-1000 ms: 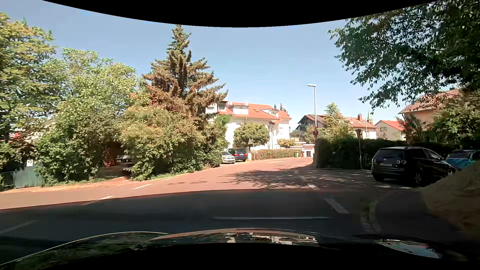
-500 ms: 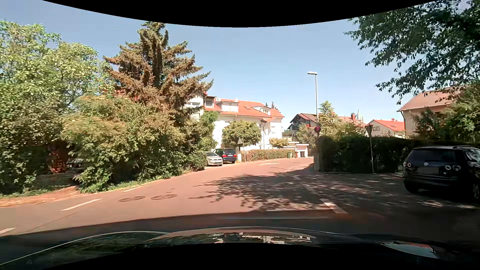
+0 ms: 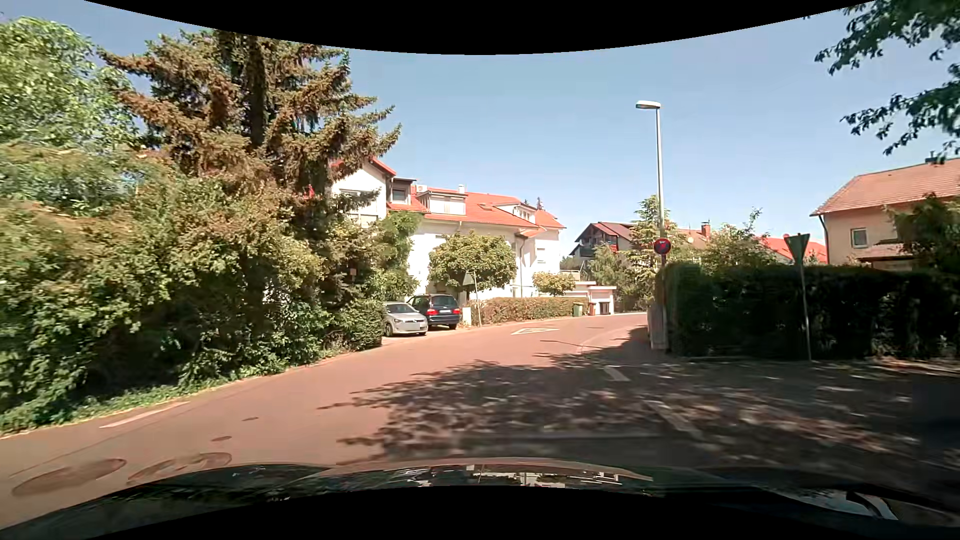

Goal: Follow the waypoints while adhering to traffic rules and regulations

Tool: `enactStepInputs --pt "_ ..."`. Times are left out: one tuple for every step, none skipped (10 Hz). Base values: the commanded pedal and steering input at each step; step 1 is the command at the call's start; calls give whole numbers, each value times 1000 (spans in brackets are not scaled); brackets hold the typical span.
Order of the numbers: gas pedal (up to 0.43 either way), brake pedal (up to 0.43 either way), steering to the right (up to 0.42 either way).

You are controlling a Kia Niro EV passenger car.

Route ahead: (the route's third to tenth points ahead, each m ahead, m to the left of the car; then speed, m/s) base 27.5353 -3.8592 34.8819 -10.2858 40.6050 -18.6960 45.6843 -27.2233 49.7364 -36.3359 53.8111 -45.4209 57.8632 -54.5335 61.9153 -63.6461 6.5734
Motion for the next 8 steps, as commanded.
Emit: enactStepInputs --pt "138 0 20" --pt "138 0 20" --pt "138 0 20" --pt "138 0 20" --pt "138 0 22" --pt "118 0 24" --pt "110 0 31" --pt "110 0 41"
